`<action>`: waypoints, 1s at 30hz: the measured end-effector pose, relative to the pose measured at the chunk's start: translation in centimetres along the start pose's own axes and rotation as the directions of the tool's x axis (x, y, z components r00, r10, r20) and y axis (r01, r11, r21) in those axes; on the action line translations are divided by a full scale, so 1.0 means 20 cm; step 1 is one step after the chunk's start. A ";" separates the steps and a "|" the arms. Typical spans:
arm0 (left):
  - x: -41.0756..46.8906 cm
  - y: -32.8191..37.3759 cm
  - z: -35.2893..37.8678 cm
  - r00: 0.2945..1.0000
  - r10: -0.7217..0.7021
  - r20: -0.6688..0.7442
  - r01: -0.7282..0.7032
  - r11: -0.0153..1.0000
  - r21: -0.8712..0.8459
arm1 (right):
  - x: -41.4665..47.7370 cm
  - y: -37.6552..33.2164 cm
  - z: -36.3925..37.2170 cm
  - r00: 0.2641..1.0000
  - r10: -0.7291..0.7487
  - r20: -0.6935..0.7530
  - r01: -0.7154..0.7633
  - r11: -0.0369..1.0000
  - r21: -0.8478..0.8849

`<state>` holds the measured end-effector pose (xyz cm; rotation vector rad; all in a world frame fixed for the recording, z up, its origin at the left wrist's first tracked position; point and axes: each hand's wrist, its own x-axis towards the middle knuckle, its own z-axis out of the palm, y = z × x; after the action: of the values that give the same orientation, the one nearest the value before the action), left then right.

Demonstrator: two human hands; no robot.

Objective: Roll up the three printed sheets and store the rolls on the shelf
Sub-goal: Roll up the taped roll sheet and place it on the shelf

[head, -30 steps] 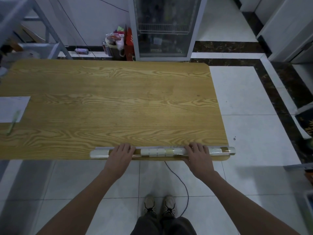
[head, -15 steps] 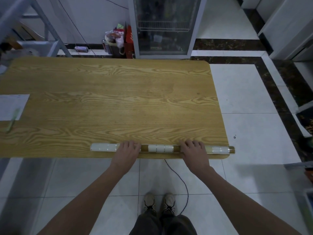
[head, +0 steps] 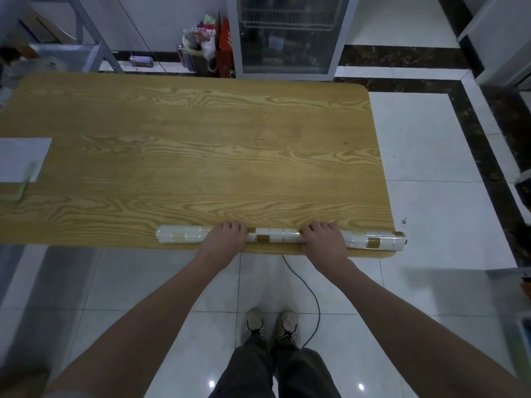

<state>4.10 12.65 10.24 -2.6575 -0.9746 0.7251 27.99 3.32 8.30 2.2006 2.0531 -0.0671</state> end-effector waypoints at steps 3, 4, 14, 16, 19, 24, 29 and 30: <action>0.01 0.00 -0.01 1.000 0.005 0.002 -0.005 1.000 0.019 | 0.01 0.00 -0.02 0.999 -0.003 -0.033 0.003 1.000 0.011; 0.01 0.00 -0.01 1.000 0.006 0.004 -0.006 1.000 0.004 | 0.01 0.00 -0.03 0.999 -0.009 -0.046 0.010 1.000 0.017; -0.04 -0.11 -0.05 0.978 -0.062 -0.200 0.037 0.991 -0.128 | 0.06 0.03 -0.15 0.978 -0.073 -0.194 0.083 0.995 0.046; -0.03 -0.17 -0.11 0.958 -0.089 -0.272 0.048 0.987 -0.155 | 0.09 0.04 -0.23 0.968 -0.067 -0.243 0.083 0.995 0.054; -0.03 -0.28 -0.24 0.914 -0.139 -0.382 0.076 0.982 -0.174 | 0.16 0.07 -0.37 0.953 -0.056 -0.299 0.074 0.996 0.048; -0.04 -0.50 -0.51 0.820 -0.226 -0.525 0.151 0.972 -0.182 | 0.28 0.12 -0.69 0.905 -0.023 -0.424 0.053 0.997 0.058; -0.10 -0.69 -0.84 0.731 -0.272 -0.625 0.174 0.961 -0.216 | 0.35 0.18 -1.07 0.831 -0.015 -0.557 0.047 0.998 0.045; -0.12 -0.72 -0.90 0.711 -0.275 -0.647 0.170 0.960 -0.222 | 0.35 0.19 -1.14 0.815 -0.015 -0.579 0.047 0.998 0.041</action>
<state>4.05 21.42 31.78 -2.5101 -1.1085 -0.3833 31.05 12.94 30.21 2.4351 2.3898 0.6366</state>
